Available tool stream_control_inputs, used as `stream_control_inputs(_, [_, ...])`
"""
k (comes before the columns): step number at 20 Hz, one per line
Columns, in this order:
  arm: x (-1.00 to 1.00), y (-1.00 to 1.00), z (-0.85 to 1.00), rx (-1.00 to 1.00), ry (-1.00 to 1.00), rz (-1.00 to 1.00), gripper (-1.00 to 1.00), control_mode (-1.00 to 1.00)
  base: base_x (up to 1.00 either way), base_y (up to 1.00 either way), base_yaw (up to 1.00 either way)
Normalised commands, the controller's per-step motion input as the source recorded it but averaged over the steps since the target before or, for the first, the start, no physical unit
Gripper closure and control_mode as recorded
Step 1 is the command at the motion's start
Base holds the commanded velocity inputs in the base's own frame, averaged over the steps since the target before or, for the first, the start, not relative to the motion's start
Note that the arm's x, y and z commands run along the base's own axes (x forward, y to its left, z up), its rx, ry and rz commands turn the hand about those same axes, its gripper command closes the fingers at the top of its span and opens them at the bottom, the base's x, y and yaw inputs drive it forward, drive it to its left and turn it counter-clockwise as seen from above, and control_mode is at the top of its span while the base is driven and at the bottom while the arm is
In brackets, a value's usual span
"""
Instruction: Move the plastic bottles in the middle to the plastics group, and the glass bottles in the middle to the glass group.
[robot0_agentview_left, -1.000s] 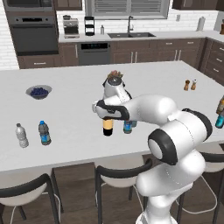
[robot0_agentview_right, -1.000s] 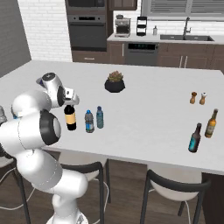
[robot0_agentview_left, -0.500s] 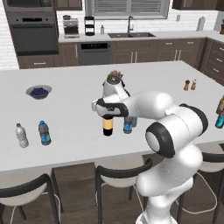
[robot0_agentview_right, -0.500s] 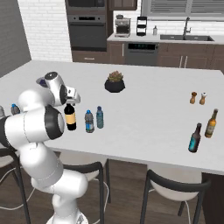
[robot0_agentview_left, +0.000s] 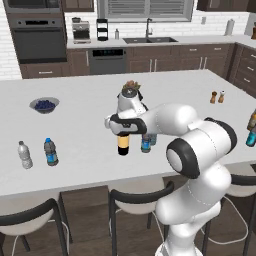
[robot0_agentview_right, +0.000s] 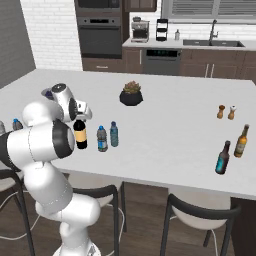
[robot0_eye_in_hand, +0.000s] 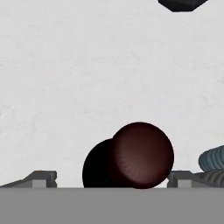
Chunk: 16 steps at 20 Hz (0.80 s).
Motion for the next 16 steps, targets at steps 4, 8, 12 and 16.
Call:
stream_control_inputs(4, [0.00,0.00,-0.09,0.00,0.00,0.00,-1.00,-1.00,0.00,0.00,0.00])
stream_control_inputs(8, [0.00,-0.02,0.00,0.00,0.00,0.00,-1.00,-1.00,0.00,0.00,0.00])
stream_control_inputs(12, [0.00,-0.08,0.00,0.01,0.00,0.00,-1.00,-1.00,0.00,0.00,0.00])
stream_control_inputs(16, [0.01,0.00,0.00,0.00,0.00,0.00,-1.00,-1.00,0.00,0.00,0.00])
